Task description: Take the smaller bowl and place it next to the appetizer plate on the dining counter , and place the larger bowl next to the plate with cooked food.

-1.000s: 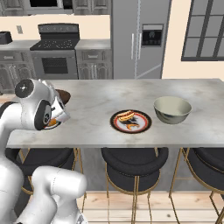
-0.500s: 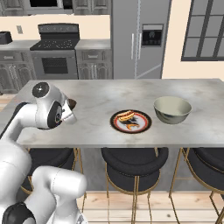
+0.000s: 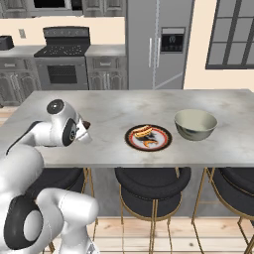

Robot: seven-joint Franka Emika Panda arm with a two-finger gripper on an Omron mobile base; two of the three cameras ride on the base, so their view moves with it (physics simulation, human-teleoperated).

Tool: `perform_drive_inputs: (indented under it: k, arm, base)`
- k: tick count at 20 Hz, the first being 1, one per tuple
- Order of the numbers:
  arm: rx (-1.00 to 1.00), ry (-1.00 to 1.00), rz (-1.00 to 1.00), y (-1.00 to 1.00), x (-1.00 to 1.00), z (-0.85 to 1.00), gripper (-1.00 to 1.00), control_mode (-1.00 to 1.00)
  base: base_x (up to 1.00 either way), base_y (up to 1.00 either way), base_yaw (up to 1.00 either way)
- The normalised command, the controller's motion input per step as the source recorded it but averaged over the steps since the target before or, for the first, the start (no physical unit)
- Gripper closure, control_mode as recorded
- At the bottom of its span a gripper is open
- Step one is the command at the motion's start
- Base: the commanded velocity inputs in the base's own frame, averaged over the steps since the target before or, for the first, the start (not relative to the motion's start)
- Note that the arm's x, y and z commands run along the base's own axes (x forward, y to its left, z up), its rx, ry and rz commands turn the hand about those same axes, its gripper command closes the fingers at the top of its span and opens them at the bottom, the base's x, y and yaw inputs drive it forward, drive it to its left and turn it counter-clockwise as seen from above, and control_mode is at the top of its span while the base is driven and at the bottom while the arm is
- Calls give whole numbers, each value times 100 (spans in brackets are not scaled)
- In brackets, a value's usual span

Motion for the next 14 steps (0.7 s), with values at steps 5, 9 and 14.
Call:
perform_drive_inputs:
  k: [5,9,14]
  arm:
    - [-3,3,0,0,37,-41,100,-100]
    - [-3,2,0,0,39,-37,100,-100]
    - [-2,2,0,0,46,-34,100,-100]
  base:
    - [0,0,0]
    - [0,0,0]
    - [0,0,0]
